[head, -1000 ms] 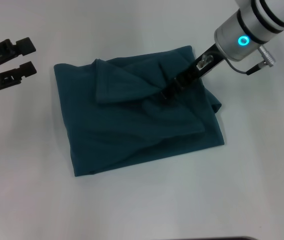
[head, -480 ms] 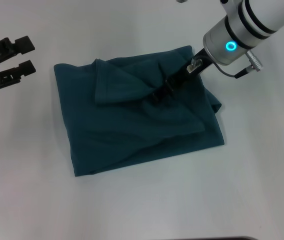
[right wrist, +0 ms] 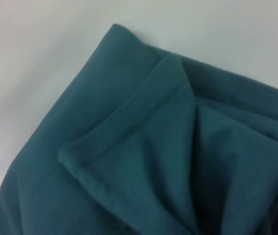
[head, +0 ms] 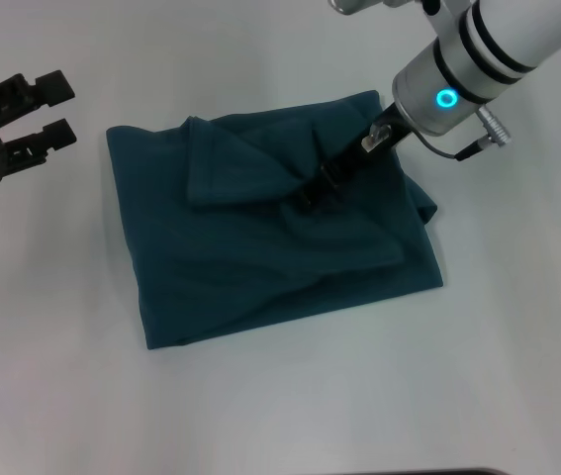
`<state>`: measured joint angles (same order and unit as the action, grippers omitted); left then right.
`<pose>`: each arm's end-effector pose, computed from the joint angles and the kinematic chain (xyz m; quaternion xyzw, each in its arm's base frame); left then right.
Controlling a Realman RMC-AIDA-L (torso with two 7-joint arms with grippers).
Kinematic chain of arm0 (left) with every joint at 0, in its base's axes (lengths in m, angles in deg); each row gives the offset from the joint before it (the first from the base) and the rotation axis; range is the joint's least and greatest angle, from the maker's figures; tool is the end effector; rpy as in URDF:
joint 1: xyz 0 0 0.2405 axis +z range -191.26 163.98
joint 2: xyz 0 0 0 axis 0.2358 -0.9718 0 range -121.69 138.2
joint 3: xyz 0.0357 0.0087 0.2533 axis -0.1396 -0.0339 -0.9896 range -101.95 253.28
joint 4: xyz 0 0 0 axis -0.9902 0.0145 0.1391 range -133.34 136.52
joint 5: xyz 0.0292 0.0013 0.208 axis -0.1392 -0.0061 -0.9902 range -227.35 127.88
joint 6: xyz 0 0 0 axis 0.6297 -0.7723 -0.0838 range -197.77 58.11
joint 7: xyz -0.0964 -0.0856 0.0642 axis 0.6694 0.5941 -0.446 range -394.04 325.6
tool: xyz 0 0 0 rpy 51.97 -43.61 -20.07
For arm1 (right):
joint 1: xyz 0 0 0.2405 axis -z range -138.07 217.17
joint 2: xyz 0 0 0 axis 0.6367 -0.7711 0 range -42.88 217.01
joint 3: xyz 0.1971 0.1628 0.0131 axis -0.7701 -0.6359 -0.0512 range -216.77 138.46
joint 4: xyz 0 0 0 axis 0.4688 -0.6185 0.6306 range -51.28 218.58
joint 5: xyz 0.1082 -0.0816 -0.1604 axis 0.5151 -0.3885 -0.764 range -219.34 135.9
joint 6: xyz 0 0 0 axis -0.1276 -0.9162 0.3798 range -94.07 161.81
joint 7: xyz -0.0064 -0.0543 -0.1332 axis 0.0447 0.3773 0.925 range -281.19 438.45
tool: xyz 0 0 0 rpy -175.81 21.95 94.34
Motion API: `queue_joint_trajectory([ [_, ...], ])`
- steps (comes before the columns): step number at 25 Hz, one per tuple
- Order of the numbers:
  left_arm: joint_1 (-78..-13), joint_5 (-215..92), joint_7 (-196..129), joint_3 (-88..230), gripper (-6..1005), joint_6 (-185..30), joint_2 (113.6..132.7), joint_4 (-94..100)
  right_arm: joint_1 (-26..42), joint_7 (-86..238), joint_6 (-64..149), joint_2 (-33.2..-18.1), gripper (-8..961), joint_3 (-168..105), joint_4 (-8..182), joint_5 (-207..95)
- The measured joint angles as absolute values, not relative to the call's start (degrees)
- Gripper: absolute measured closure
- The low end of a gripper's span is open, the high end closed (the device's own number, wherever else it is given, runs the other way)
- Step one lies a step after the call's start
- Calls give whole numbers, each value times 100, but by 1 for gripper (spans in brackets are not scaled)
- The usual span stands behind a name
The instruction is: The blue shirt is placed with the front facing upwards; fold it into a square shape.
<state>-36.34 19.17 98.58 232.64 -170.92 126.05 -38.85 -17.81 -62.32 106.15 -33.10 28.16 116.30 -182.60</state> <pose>-0.2996 0.2906 0.0602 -0.6707 -0.6230 -0.4018 0.0247 0.1642 0.3992 -0.0776 -0.9038 0.4048 -0.1101 0.0850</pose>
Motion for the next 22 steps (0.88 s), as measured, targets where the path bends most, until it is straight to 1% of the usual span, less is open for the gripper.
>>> queue_joint_trajectory([
  [3, -3639, 1917, 9858, 23264, 111, -17095, 12609, -3884, -1811, -6273, 10612, -3318, 360, 2986, 11630, -18255],
  [13, -3646, 1917, 9858, 23264, 112, -17085, 12623, -3884, -1802, -6415, 10618, -3311, 836, 3015, 11643, -18240],
  [22, -3609, 1981, 9858, 23264, 113, -17093, 12621, -3884, -1732, -6420, 11044, -3250, 861, 2877, 11910, -17886],
])
